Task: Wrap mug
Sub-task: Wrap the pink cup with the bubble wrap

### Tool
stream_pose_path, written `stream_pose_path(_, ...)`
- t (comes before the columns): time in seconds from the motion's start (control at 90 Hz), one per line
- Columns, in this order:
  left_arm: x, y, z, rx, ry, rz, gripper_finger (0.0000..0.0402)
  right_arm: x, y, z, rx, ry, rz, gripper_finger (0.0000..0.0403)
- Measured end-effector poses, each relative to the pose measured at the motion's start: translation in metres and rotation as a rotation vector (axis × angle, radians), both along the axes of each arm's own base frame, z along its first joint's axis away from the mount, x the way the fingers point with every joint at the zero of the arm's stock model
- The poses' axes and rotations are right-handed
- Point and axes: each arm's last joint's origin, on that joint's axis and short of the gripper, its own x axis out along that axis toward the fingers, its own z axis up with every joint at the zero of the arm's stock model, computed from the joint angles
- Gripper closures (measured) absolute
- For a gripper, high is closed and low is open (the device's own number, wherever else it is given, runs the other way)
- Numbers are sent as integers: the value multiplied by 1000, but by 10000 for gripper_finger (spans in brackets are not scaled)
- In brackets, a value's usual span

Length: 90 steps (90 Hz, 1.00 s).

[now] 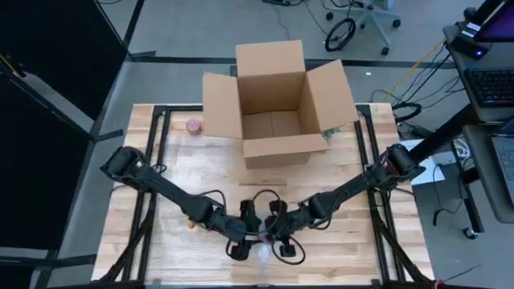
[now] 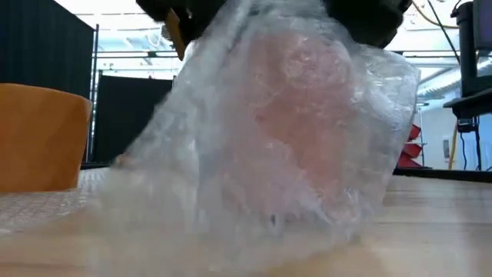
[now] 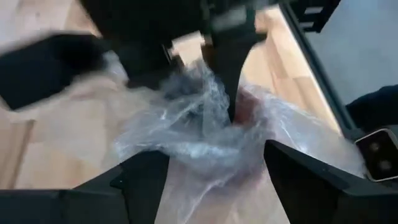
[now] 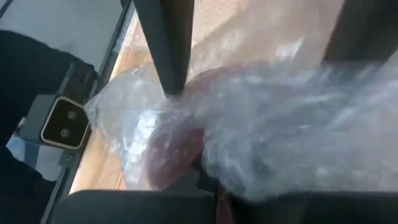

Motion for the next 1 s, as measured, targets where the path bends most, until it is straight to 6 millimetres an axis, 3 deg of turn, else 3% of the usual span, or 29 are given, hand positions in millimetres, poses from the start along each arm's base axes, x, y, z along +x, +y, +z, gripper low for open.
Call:
stream_pose_path(0.344, -23, 2, 25, 91, 12, 47, 146, -2, -1, -6, -19, 35, -7, 403)
stream_pose_path(0.533, -28, 5, 11, 88, 64, 100, 146, -1, -1, -5, -14, 21, -8, 403)
stream_pose_path(0.8, -51, -18, -8, 101, 84, 127, 146, -1, -1, -5, -27, 8, 8, 403)
stream_pose_path(1.0, -36, -15, -8, 18, -22, 80, 150, 0, -1, -4, -28, 3, 7, 403)
